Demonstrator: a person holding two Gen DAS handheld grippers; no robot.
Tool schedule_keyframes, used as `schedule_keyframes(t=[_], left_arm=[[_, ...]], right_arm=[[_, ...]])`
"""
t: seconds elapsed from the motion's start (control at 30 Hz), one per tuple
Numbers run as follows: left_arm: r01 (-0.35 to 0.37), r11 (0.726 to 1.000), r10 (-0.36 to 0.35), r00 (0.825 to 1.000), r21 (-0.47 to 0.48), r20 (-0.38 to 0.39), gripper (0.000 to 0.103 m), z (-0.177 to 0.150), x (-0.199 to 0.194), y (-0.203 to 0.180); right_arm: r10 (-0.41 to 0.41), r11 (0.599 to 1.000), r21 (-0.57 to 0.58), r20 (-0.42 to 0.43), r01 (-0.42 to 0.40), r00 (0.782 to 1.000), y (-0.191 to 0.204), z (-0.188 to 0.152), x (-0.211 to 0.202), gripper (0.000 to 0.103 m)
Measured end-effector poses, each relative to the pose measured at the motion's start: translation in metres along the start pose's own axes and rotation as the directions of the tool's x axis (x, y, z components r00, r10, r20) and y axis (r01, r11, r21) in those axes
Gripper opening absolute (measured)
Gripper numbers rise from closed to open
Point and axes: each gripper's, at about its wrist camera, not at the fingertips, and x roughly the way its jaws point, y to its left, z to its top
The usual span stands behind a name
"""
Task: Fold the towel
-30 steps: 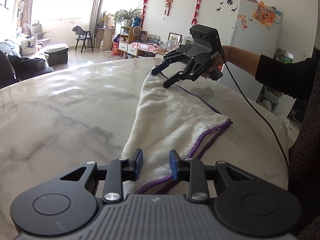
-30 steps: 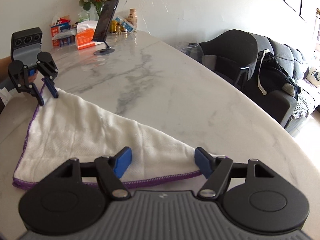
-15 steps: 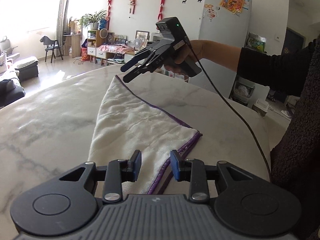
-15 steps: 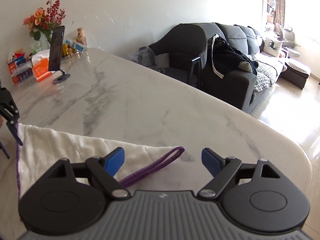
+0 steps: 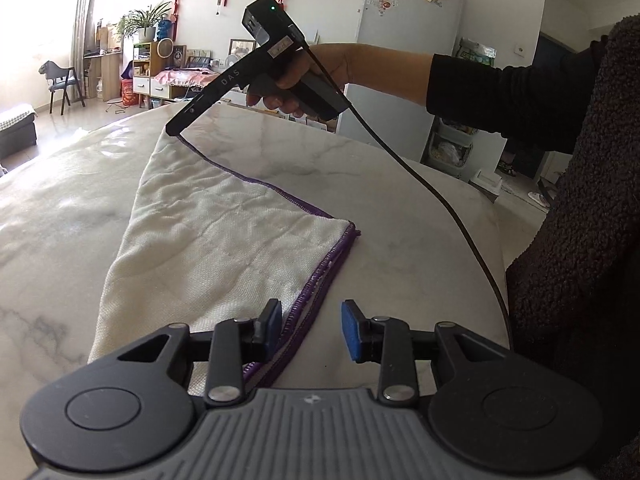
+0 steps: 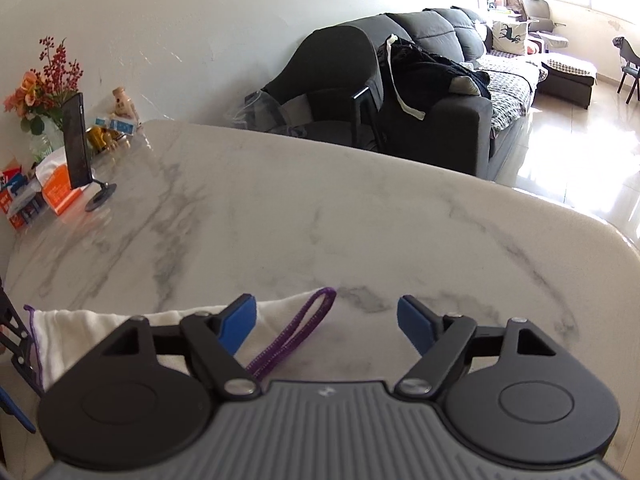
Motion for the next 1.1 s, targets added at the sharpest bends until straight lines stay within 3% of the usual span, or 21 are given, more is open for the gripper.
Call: schedule_keyframes(t=[0.07, 0.13, 0.17, 0.2, 0.23, 0.3, 0.5, 0.67, 0.87, 1.1], left_arm=[[-0.008, 1.000, 0.008, 1.000, -0.005, 0.001, 0.034, 0.001, 0.000, -0.002], [-0.020, 1.000, 0.020, 1.000, -0.010, 0.003, 0.034, 0.002, -0.002, -0.003], [-0.029, 0.999, 0.029, 1.000, -0.016, 0.003, 0.035, 0.004, -0.003, -0.002], [-0.038, 0.999, 0.038, 0.999, -0.022, 0.004, 0.036, 0.005, -0.003, -0.002], [-0.047, 0.998, 0.047, 0.999, -0.029, 0.004, 0.040, 0.006, -0.004, -0.001], [-0.076, 0.996, 0.076, 0.997, -0.057, 0.007, 0.048, 0.010, -0.006, 0.003], [-0.108, 0.973, 0.113, 0.993, -0.202, 0.014, 0.049, 0.022, -0.009, 0.025], [-0.105, 0.931, 0.114, 0.993, -0.350, 0.004, 0.049, 0.032, -0.007, 0.045], [-0.156, 0.881, 0.156, 0.987, -0.446, -0.038, 0.055, 0.047, -0.003, 0.059], [-0.044, 0.808, 0.104, 0.992, -0.588, 0.068, 0.056, 0.063, -0.012, 0.085]], right_arm=[[0.002, 1.000, 0.004, -0.005, -0.002, 1.000, 0.003, 0.001, 0.005, 0.061], [0.007, 1.000, 0.014, -0.005, -0.007, 1.000, 0.005, 0.001, 0.007, 0.037], [0.009, 1.000, 0.019, -0.004, -0.009, 1.000, 0.006, 0.001, 0.008, 0.030], [0.011, 1.000, 0.023, -0.003, -0.011, 1.000, 0.007, 0.001, 0.009, 0.015], [0.013, 1.000, 0.028, -0.002, -0.013, 1.000, 0.008, 0.001, 0.009, 0.011], [0.013, 1.000, 0.008, 0.009, -0.014, 1.000, 0.016, 0.001, 0.005, 0.011], [0.015, 0.998, -0.064, 0.045, -0.012, 0.999, 0.042, 0.003, -0.012, 0.010], [0.017, 0.992, -0.124, 0.075, -0.008, 0.997, 0.064, 0.004, -0.026, 0.010], [0.022, 0.975, -0.221, 0.070, -0.006, 0.997, 0.096, -0.002, -0.032, 0.010], [0.018, 0.929, -0.369, 0.024, -0.008, 1.000, 0.135, -0.013, -0.032, 0.010]])
